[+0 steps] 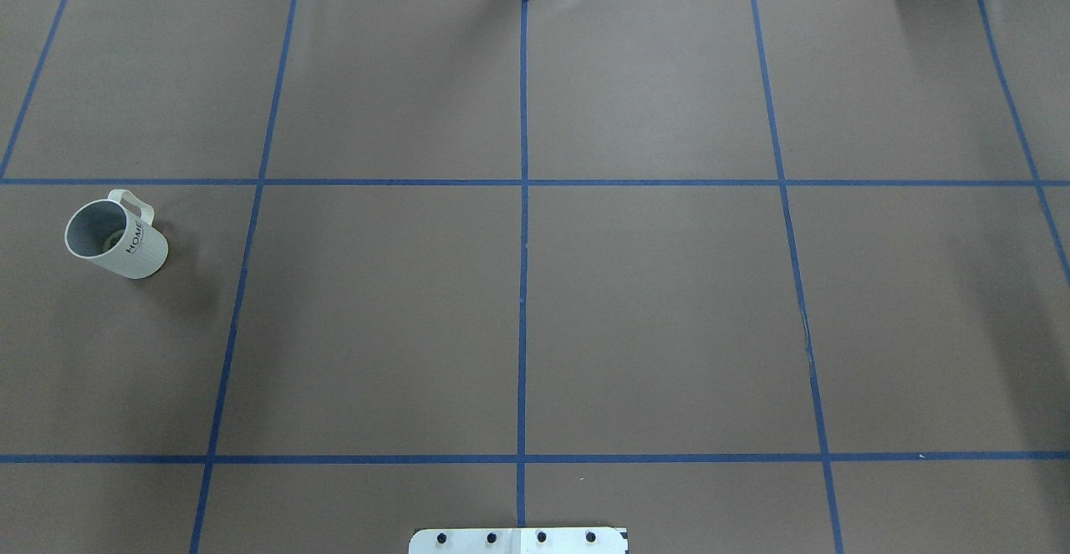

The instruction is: Left arm hands cup to right arm to dump lemon

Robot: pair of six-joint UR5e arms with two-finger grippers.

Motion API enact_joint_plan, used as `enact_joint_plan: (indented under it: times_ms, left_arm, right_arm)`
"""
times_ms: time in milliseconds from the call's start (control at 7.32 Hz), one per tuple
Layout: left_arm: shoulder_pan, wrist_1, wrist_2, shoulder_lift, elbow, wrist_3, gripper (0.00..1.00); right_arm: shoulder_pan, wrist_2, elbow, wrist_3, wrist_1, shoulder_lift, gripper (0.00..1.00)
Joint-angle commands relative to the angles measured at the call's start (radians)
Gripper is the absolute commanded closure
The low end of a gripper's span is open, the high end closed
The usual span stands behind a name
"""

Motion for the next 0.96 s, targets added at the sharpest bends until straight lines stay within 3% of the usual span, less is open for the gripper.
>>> enact_joint_plan:
  times_ms: [0,547,820]
  left_arm:
    - [0.0,-0.024,-0.004,-0.032,0.012,-0.002,0.0]
    - [0.024,-0.088,-0.004,-0.057,0.018,-0.069,0.0]
    - [0.104,-0.102,-0.004,-0.057,0.016,-0.231,0.0]
  right_arm:
    - [0.005,-0.005,-0.004,0.014,0.025,0.047,0.0]
    - [0.004,0.015,0.06,0.05,0.047,0.067,0.0]
    - [-0.012,0.038,0.062,0.059,0.049,0.096,0.0]
